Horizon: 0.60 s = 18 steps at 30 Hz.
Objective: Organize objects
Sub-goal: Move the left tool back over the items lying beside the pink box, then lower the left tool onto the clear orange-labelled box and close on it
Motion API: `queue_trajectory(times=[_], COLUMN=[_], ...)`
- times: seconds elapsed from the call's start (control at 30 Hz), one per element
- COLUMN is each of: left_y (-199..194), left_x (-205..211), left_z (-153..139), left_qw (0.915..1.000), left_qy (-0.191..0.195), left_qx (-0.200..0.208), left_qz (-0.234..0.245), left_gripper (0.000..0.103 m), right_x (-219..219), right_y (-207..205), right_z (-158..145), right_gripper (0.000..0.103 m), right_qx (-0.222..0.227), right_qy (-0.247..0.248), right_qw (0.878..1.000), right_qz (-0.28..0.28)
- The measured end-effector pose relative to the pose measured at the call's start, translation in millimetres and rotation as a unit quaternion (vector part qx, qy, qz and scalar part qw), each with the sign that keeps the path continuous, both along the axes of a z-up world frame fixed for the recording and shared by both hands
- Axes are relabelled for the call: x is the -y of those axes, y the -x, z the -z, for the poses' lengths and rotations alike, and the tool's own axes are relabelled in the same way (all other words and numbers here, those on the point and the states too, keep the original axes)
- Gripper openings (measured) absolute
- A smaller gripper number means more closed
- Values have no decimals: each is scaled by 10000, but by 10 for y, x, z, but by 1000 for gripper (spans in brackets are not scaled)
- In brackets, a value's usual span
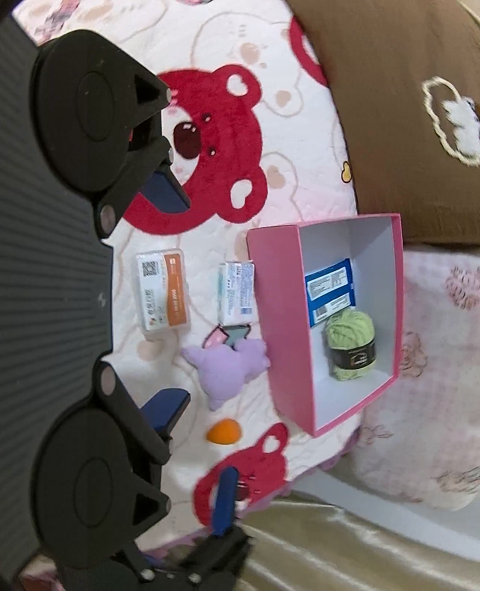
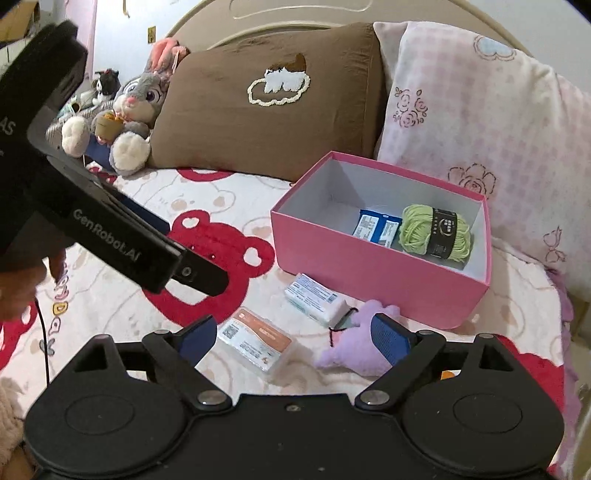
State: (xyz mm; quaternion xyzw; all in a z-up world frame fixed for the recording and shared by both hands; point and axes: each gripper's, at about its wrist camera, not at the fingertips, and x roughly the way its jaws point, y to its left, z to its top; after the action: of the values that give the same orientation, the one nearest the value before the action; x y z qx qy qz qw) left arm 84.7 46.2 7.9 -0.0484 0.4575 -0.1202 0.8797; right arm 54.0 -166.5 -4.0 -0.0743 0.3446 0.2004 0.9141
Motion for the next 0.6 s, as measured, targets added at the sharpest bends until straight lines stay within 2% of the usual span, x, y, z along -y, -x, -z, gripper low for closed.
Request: queue_trajectory(times=[0.07, 0.23, 0.43, 0.6], left_y=[8, -11, -71, -124], left_x=[-54, -134, -154, -173], left_z=[69, 228, 508, 765], left_qw=[9998, 9997, 9999, 9976], left_qy=[128, 103, 90, 472], left_qx=[112, 191, -138, -507], left_qz=[-50, -125, -49, -56], left_gripper=[102, 102, 100, 99], right_x=[7, 93, 61, -113], right_y=[-50, -182, -298, -317], right_z=[56, 197, 437, 685], right_gripper=[93, 93, 93, 93], right_qx=[-102, -435, -1055, -1302], right_qy=[-142, -580, -906, -870], right_qw=[9997, 9967, 9897, 9875], right_qz=[140, 372, 332, 172])
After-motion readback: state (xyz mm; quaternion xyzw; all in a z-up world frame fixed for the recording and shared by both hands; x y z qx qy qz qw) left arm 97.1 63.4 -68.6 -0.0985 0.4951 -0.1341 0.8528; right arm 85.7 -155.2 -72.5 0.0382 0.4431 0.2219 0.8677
